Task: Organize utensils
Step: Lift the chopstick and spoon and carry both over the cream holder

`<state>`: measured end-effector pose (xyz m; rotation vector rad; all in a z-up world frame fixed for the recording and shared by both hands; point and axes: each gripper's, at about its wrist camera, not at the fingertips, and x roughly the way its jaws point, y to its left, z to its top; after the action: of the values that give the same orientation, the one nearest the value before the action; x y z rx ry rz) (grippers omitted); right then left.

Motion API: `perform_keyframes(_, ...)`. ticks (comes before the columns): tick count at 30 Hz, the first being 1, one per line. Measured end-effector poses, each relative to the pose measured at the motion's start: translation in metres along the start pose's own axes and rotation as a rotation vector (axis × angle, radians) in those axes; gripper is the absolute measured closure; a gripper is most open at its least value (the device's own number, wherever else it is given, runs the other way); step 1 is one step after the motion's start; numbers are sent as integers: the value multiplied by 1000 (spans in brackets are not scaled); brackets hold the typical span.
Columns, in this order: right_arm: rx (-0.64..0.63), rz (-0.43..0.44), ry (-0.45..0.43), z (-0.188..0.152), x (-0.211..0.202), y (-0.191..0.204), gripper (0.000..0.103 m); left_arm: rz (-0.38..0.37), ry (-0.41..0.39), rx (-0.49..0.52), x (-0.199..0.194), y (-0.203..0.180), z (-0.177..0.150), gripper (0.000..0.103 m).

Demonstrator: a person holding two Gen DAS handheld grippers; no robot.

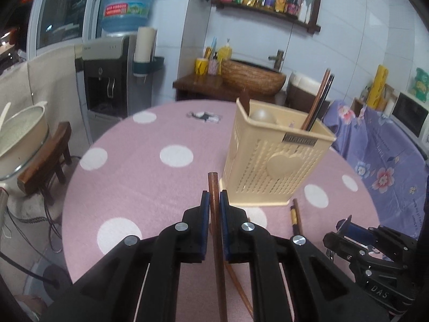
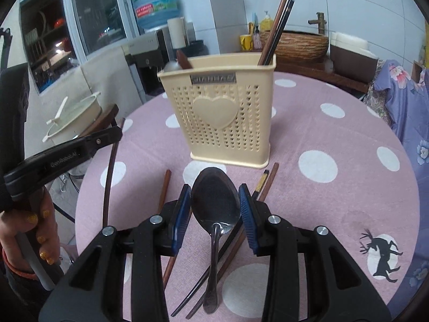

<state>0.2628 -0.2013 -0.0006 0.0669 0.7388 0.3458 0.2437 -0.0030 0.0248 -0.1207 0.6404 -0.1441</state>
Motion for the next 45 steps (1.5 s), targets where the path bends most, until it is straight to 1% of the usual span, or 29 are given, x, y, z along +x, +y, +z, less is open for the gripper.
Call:
perform_keyframes(4, 1, -4, -44, 5, -19, -4, 66, -4, -69, 7, -21, 1, 13, 94)
perform_keyframes(12, 27, -8, -109, 10, -41, -11, 66, 2, -140, -12, -40, 10, 26, 95)
perform_keyframes(15, 35, -10, -112, 9, -41, -11, 66, -9, -140, -18, -40, 12, 26, 95)
perform_keyframes(27, 47, -13, -117, 7, -39, -11, 66, -11, -158, -20, -48, 15, 28, 95)
perform_keyframes(35, 46, -13, -117, 7, -39, -10, 66, -8, -179, -8, -51, 13, 36, 95)
perform_keyframes(45, 60, -2, -115, 11, -39, -11, 66, -24, -192, 4, -54, 10, 44, 95)
